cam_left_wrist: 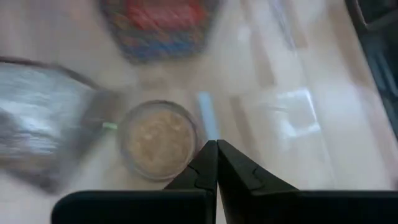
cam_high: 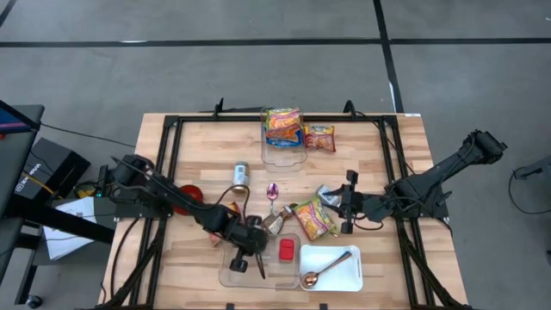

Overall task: Pick & Place Food Item
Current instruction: Adjust the brown seasoning in the bottom transparent bin, then put the bottom red noodle pack into the top transparent bin

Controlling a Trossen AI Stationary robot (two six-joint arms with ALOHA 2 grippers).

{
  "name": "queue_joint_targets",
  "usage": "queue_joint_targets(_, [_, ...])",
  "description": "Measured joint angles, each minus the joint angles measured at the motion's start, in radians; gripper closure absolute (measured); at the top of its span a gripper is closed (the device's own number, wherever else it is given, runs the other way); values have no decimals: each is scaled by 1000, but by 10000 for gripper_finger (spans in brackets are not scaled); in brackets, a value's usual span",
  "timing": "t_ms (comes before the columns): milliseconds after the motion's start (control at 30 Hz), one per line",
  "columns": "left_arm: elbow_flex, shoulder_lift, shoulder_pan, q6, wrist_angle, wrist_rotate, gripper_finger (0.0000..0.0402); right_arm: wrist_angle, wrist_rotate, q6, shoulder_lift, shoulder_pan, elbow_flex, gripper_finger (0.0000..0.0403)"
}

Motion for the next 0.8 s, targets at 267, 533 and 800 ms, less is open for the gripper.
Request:
queue_joint_targets(267, [0,-122,-9,34,1,-60,401,0,-23,0,0,0,0,272])
queue_joint_targets(533, [0,-316,-22,70,-190,-262,401,0,-25,0,0,0,0,272])
queue_joint_targets(800, [-18,-504,57,-47,-451,-784,394,-1,-25,0,0,0,0,272])
